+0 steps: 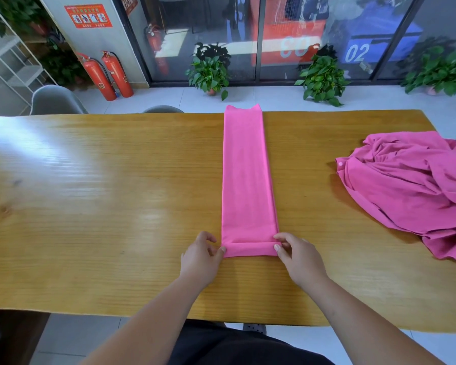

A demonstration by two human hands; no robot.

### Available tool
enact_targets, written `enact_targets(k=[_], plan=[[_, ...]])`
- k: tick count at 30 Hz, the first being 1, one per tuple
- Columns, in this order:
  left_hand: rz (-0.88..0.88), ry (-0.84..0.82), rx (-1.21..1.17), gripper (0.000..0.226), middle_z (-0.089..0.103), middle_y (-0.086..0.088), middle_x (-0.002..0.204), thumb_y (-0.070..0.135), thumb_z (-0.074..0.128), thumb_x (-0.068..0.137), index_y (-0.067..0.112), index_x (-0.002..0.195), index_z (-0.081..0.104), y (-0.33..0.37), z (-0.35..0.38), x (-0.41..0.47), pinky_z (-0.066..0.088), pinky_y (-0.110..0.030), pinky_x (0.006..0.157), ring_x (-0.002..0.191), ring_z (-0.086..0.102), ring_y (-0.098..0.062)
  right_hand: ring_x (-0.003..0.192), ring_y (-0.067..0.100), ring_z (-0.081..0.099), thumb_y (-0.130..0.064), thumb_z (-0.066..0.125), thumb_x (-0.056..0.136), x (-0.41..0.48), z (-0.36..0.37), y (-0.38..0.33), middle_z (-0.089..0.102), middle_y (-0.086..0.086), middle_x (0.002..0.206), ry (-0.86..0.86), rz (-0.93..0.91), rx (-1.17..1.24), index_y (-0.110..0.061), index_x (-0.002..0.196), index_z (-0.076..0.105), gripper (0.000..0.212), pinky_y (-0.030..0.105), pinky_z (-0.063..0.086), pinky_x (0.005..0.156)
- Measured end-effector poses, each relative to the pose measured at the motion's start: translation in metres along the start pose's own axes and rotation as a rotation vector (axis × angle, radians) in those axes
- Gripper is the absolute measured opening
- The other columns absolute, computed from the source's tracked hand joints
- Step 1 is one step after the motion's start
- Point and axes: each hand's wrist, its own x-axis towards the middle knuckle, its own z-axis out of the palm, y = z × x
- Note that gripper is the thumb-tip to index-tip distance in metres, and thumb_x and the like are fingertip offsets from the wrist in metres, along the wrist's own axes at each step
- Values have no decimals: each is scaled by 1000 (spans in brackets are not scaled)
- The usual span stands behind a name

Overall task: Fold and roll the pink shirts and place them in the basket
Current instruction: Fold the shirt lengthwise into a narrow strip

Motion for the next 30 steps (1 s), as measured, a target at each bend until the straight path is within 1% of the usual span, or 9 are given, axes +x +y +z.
enact_targets(k=[4, 7, 10, 12, 16, 20, 24, 27, 30], plan=[[207, 149, 262, 13, 56, 19, 113, 42, 69, 98, 39, 110, 65, 12, 4, 5, 45, -38, 96, 108, 51, -12, 102, 7, 52, -45, 62, 102, 5, 0, -5, 51, -18, 109, 146, -77, -226, -40, 121, 65, 19, 31, 55, 71], [477, 191, 511, 27, 62, 17, 106, 12, 76, 89, 34, 103, 73, 12, 10, 6, 43, -35, 83, 99, 51, -17, 97, 15, 53, -25, 81, 91, 7, 6, 0, 59, -13, 107, 271, -300, -372, -31, 104, 77, 15, 32, 52, 67], [602, 223, 586, 45, 67, 14, 111, -1, 79, 78, 29, 112, 73, -1, 14, -3, 41, -34, 78, 97, 55, -19, 99, 21, 55, -3, 89, 76, 4, 14, 12, 70, -7, 114, 291, -444, -510, -21, 115, 80, 44, 35, 52, 70], [624, 251, 525, 37, 69, 15, 121, 13, 76, 90, 29, 123, 72, -8, 14, -11, 44, -35, 81, 103, 58, -18, 104, 22, 56, -3, 81, 84, -2, 18, 19, 69, -5, 126, 303, -484, -547, -17, 129, 75, 48, 36, 52, 74], [518, 165, 470, 54, 67, 20, 127, 38, 77, 93, 33, 144, 60, -10, 9, -17, 46, -34, 93, 115, 57, -13, 110, 19, 58, -26, 61, 102, -9, 18, 19, 63, -9, 137, 260, -450, -551, -19, 142, 66, 41, 37, 54, 82], [347, 115, 397, 60, 67, 26, 123, 30, 76, 94, 41, 148, 52, 2, 3, -7, 41, -32, 96, 120, 52, -9, 113, 16, 56, -33, 75, 95, 1, 13, 13, 62, -14, 135, 189, -376, -532, -25, 140, 67, 47, 34, 55, 85], [187, 84, 150, 46, 66, 28, 119, 27, 71, 98, 43, 139, 57, 9, 5, -1, 44, -33, 101, 109, 56, -4, 119, 10, 50, -37, 59, 105, 11, 5, 6, 58, -22, 137, 81, -250, -373, -35, 145, 61, 40, 33, 50, 94], [56, 21, -97, 41, 69, 29, 113, 35, 73, 98, 43, 136, 58, 5, 2, -1, 56, -34, 89, 99, 60, 0, 117, 8, 48, -42, 57, 106, 12, -3, 4, 59, -24, 132, 11, -175, -179, -40, 144, 61, 38, 34, 49, 97], [-20, -31, -235, 39, 74, 25, 111, 41, 78, 95, 40, 130, 61, 1, -2, -2, 53, -27, 83, 103, 64, 0, 100, 4, 55, -49, 62, 102, 6, -11, 4, 55, -23, 114, -30, -70, -26, -48, 136, 61, 34, 30, 52, 86]])
